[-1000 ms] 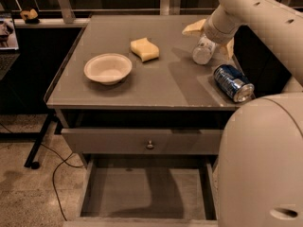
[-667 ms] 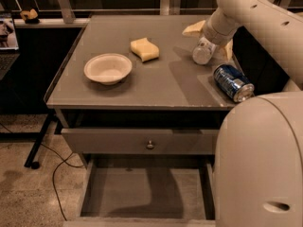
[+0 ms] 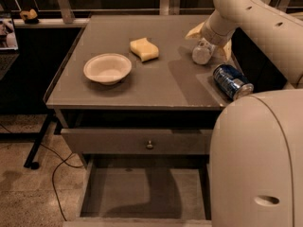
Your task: Place blue plastic bottle into middle drawer
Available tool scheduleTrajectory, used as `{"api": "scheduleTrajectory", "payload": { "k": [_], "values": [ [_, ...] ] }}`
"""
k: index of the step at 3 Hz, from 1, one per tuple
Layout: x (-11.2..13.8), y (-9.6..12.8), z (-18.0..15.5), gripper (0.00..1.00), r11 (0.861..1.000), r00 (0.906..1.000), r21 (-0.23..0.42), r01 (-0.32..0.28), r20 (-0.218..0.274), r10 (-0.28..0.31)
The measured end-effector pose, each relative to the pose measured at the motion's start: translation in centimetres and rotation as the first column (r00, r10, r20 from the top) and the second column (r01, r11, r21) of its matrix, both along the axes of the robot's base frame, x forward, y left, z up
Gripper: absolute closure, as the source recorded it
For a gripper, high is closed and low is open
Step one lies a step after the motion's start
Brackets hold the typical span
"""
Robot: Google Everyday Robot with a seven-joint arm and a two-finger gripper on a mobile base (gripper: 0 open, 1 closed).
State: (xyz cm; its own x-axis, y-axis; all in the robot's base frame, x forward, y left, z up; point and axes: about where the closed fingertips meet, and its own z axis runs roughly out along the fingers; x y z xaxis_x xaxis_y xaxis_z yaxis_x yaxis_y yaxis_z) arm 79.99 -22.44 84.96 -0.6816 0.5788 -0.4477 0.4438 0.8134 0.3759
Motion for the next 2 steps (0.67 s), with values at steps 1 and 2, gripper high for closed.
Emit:
{"api": "scheduleTrajectory", "payload": {
  "k": [1, 2],
  "values": [
    [0.0, 0.0, -0.01, 0.42, 1.0, 1.0, 0.0, 0.0, 0.0, 0.0],
    [0.0, 0.0, -0.01, 0.65, 1.0, 1.0, 0.0, 0.0, 0.0, 0.0]
  ]
}}
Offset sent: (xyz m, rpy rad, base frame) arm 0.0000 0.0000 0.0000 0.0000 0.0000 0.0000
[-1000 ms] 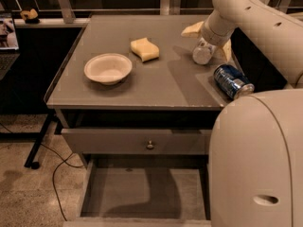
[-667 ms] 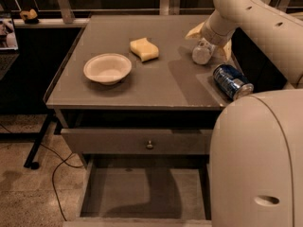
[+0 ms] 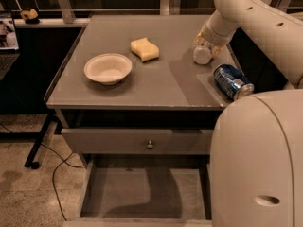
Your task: Place blue plastic bottle into middle drawer
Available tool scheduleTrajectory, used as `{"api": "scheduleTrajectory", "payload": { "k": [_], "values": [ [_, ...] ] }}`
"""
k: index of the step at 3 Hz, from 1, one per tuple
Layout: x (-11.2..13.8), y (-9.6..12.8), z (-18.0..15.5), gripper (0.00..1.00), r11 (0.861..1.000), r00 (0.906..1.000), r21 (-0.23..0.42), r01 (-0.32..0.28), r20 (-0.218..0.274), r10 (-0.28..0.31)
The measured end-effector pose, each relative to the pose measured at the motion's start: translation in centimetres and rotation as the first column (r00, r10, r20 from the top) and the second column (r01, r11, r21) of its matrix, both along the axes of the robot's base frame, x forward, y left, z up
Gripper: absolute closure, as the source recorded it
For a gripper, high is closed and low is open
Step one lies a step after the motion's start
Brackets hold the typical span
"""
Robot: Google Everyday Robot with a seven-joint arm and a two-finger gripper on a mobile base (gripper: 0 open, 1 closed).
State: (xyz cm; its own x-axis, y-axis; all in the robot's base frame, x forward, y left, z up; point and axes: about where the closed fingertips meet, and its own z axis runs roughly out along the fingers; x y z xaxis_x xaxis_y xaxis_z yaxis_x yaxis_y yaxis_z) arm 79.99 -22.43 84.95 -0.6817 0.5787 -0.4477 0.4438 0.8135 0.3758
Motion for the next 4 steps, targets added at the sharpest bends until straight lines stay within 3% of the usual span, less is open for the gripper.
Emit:
{"api": "scheduleTrajectory", "payload": {
  "k": [1, 2, 4],
  "values": [
    [0.0, 0.0, 0.0, 0.88, 1.0, 1.0, 0.0, 0.0, 0.0, 0.0],
    [0.0, 0.0, 0.0, 1.0, 1.0, 1.0, 0.0, 0.0, 0.0, 0.0],
    [-0.08, 0.19, -0.23, 1.0, 1.0, 0.9999, 0.008, -0.017, -0.002, 0.017]
  ]
}}
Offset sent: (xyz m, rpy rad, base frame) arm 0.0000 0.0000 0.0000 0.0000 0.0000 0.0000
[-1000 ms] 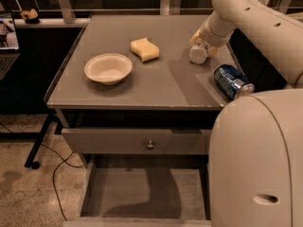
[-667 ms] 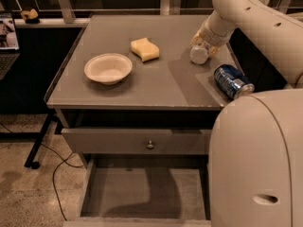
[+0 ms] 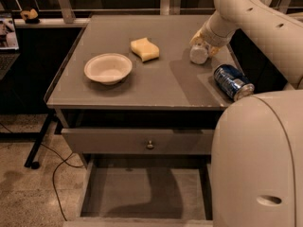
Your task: Place blue plastic bottle into middle drawer
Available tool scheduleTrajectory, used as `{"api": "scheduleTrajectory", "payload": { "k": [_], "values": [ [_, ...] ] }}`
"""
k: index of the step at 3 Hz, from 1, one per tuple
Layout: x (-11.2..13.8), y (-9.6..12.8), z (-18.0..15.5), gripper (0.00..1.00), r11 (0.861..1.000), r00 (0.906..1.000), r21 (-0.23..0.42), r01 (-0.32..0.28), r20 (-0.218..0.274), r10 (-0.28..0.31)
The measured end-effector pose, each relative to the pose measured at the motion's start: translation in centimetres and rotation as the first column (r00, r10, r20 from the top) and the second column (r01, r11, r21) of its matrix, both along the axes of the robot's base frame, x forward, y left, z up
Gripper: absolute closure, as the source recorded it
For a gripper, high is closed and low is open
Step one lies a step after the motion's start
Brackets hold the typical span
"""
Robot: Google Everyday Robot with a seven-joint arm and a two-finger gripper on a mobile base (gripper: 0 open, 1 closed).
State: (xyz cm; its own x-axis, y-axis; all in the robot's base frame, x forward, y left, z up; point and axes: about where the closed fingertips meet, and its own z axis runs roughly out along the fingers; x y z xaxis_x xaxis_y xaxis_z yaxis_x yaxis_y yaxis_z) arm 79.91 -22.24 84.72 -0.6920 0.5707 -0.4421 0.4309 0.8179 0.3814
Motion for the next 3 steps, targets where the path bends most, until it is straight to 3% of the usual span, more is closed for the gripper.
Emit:
{"api": "scheduleTrajectory", "payload": {
  "k": [2, 3],
  "values": [
    [-0.9, -0.8, 2.3, 1.0, 0.995, 0.9945, 0.045, -0.086, 0.064, 0.083],
    [-2.0, -1.2, 3.5, 1.0, 0.982, 0.9813, 0.083, -0.172, 0.102, 0.163]
  ]
}}
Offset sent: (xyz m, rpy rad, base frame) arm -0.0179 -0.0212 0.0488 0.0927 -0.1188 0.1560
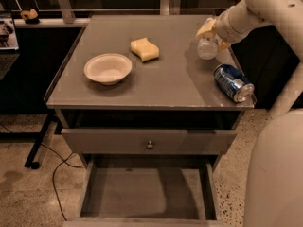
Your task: Place blue plastic bottle into middle drawer
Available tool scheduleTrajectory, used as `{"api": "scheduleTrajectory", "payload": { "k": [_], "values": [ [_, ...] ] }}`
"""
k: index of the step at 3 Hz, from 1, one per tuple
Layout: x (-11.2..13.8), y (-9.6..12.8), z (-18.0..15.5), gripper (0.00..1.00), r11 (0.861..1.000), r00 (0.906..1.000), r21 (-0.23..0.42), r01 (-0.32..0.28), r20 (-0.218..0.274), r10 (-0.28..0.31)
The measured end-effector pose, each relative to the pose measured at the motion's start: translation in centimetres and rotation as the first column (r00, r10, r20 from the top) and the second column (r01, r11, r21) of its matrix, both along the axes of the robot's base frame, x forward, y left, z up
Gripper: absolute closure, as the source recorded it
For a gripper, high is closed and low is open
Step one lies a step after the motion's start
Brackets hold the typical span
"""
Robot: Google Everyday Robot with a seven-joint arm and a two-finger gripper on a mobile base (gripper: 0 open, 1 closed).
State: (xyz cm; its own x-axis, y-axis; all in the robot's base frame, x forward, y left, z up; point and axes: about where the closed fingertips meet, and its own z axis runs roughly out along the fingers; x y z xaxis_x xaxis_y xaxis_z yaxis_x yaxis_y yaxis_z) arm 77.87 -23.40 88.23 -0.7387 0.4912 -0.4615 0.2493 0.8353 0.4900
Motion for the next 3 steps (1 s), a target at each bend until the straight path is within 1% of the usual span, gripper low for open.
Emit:
{"api": "scheduleTrajectory", "payload": {
  "k": [1, 2, 3],
  "values": [
    [-1.5, -0.3, 0.6, 1.0, 0.996, 0.9963, 0.038, -0.085, 0.012, 0.085],
    [-3.6, -0.2, 1.5, 1.0, 0.976, 0.9796, 0.086, -0.2, 0.04, 0.197],
    [-5.8, 0.2, 3.6, 1.0, 0.938, 0.9457, 0.129, -0.321, 0.095, 0.311]
  ]
}}
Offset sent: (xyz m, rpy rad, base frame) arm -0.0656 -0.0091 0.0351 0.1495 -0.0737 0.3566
